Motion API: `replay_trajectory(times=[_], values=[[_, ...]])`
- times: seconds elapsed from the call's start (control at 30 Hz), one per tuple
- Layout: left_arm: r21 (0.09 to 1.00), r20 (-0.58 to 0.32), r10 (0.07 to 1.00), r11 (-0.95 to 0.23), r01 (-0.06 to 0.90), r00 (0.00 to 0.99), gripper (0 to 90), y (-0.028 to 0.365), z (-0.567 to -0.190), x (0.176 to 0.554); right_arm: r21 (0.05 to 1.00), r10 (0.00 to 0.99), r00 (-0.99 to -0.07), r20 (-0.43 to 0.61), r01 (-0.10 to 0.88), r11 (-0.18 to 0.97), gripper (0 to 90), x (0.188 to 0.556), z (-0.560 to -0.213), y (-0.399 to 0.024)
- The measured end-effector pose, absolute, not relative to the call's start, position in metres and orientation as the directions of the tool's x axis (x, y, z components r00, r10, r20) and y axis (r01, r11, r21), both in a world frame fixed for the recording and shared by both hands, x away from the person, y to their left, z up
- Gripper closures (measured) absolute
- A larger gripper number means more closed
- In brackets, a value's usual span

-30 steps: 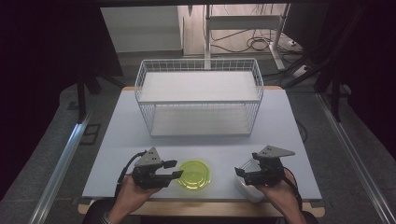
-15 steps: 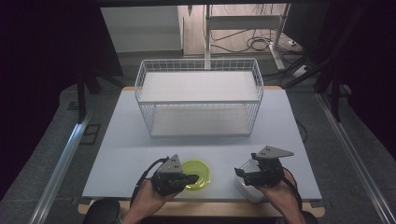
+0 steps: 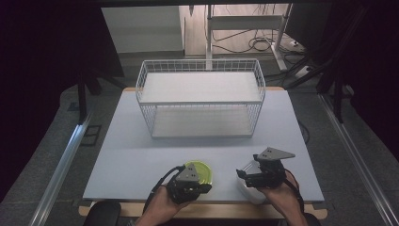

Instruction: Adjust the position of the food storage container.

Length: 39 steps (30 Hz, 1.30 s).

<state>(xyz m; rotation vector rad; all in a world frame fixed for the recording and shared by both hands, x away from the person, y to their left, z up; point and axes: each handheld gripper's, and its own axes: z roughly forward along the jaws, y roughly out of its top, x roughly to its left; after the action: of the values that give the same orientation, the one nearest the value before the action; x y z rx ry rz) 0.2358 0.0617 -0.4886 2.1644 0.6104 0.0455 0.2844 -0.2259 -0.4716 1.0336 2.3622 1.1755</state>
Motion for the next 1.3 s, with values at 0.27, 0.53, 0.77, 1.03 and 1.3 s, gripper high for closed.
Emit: replay_trajectory(times=[0.27,0.53,0.77,1.03,1.3], values=[[0.738,-0.178,0.485,-0.51,0.442,0.856,89.9,0.062,-0.495,0.242,0.78,0.72,-0.693,0.037,0.47,0.413,13.6,0.284,-0.473,-0.225],[0.736,-0.187,0.546,-0.473,0.485,0.816,89.9,0.076,-0.497,0.254,0.779,0.723,-0.69,0.031,0.47,0.415,13.9,0.284,-0.472,-0.225],[0.742,-0.187,0.598,-0.433,0.511,0.779,89.9,0.092,-0.499,0.266,0.778,0.723,-0.69,0.024,0.467,0.42,14.0,0.284,-0.472,-0.226],[0.747,-0.189,0.655,-0.388,0.54,0.732,89.9,0.11,-0.5,0.279,0.778,0.722,-0.691,0.023,0.467,0.422,14.3,0.284,-0.473,-0.226],[0.746,-0.169,0.723,-0.35,0.566,0.67,89.9,0.134,-0.501,0.293,0.774,0.723,-0.691,0.026,0.471,0.423,15.7,0.284,-0.473,-0.226]])
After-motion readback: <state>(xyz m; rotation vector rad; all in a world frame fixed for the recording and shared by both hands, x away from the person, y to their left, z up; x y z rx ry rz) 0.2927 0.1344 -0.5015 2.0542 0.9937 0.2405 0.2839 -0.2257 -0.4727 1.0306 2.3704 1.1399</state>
